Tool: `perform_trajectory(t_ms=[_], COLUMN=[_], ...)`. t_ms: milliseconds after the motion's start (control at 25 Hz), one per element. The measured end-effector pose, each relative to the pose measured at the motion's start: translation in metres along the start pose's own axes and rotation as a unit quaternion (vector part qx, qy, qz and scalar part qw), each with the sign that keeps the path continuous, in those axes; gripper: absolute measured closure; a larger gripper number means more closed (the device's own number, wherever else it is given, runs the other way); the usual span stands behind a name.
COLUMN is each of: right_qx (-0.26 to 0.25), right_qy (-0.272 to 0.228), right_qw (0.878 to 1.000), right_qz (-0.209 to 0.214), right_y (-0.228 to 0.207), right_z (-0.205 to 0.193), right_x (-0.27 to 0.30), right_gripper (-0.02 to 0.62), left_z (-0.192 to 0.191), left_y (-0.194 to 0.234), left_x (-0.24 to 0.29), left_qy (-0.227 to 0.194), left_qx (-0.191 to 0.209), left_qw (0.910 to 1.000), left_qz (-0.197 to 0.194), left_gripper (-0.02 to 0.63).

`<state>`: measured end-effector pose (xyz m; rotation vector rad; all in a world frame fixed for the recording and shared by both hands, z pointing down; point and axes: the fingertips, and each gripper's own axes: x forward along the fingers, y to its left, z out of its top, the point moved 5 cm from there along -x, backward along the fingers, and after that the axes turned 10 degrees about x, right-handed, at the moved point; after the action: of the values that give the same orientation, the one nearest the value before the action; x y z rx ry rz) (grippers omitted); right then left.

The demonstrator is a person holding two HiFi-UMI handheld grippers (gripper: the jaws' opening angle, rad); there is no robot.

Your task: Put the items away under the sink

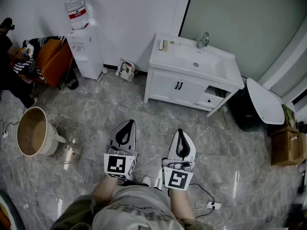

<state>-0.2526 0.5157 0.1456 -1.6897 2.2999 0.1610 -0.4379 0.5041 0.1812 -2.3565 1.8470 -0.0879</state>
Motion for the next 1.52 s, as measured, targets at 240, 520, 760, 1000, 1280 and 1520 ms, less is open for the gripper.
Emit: perform_trajectory(t_ms=[240, 520, 760, 1000, 1280, 1520], right_qx=[0.005, 0.016, 0.06, 0.072, 0.051, 0.055], right_qy=[0.001, 0.008, 0.025, 0.052, 0.071, 0.083], right_qw=[1.0, 1.0, 0.997, 0.995, 0.995, 0.994], right_qz=[0.004, 0.015, 0.041, 0.047, 0.057, 0.05], right_y=[-0.007, -0.025, -0.045, -0.071, -0.084, -0.088], right_z=[0.002, 0.003, -0.004, -0.019, -0.037, -0.058], right_x=[0.001, 0.003, 0.005, 0.01, 0.031, 0.078], right_gripper=[0.598, 0.598, 0.597, 0.357, 0.356, 0.356], left_z=[0.004, 0.008, 0.011, 0.014, 0.003, -0.017], left_y=[-0.008, -0.026, -0.042, -0.053, -0.043, -0.019], left_x=[0.004, 0.011, 0.019, 0.028, 0.054, 0.104], left_qy=[0.005, 0.012, 0.016, 0.023, 0.036, 0.048], left_qx=[0.002, 0.005, 0.003, -0.021, -0.015, -0.022], left_qw=[1.0, 0.9999, 0.9998, 0.9992, 0.9988, 0.998], left_qz=[0.001, 0.008, 0.008, -0.024, -0.031, -0.034], left_gripper=[0.595, 0.595, 0.594, 0.369, 0.33, 0.328])
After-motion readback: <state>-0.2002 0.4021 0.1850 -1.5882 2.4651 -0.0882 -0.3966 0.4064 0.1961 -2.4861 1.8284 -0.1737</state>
